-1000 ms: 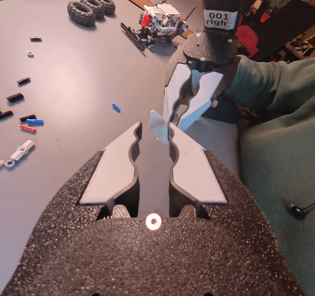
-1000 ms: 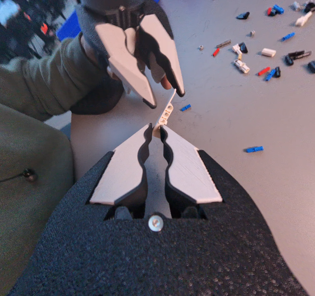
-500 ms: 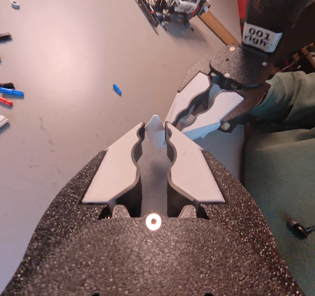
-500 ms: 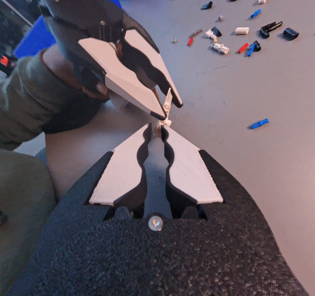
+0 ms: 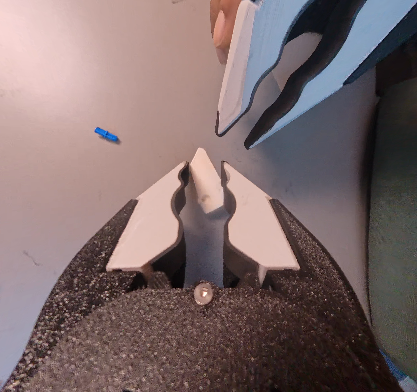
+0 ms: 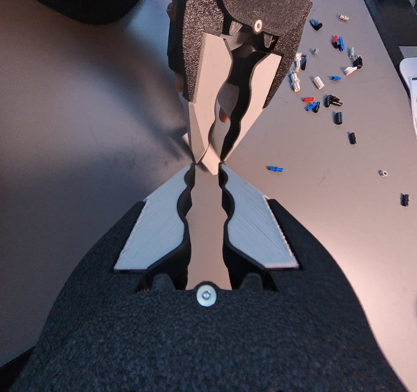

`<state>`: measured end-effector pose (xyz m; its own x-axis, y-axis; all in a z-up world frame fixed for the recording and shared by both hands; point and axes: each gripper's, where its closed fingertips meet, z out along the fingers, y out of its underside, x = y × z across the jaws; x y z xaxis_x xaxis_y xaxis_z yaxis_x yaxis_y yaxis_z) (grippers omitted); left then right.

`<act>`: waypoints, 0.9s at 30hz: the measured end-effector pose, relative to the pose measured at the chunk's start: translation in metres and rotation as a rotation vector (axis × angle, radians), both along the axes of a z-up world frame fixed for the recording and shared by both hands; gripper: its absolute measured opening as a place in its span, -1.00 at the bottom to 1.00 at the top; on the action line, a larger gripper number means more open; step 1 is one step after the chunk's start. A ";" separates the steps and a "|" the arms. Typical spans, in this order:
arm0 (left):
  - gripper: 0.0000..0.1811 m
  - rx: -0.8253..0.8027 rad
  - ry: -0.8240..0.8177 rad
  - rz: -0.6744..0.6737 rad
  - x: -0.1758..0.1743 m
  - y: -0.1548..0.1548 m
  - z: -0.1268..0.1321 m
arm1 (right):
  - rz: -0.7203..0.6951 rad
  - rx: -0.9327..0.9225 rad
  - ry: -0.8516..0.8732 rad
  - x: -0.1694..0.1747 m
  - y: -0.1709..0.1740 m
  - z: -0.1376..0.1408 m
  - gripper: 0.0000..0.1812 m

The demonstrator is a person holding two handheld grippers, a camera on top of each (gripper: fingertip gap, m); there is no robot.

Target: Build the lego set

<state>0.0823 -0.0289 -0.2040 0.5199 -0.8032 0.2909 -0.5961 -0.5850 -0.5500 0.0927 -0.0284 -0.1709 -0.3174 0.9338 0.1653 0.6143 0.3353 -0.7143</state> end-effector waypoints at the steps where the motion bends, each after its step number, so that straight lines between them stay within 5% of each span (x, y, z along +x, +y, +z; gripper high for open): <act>1: -0.63 0.025 0.006 -0.002 0.000 0.002 0.002 | -0.001 0.000 0.000 0.002 0.001 0.000 -0.78; 6: -0.58 0.147 0.020 0.044 -0.019 -0.009 0.016 | 0.015 0.030 -0.014 0.007 0.008 -0.011 -0.78; 14: -0.58 0.268 0.058 0.200 -0.031 -0.033 0.000 | 0.072 -0.069 -0.118 -0.021 0.002 -0.031 -0.64; 19: -0.63 0.381 0.106 0.338 -0.063 -0.024 0.012 | 0.001 -0.058 -0.184 -0.020 0.006 -0.042 -0.77; 23: -0.65 0.381 0.047 0.501 -0.106 -0.017 0.018 | -0.059 -0.100 -0.163 -0.012 0.010 -0.040 -0.76; 27: -0.69 0.335 -0.078 0.548 -0.113 -0.018 0.020 | -0.114 -0.118 -0.115 -0.014 0.035 -0.024 -0.74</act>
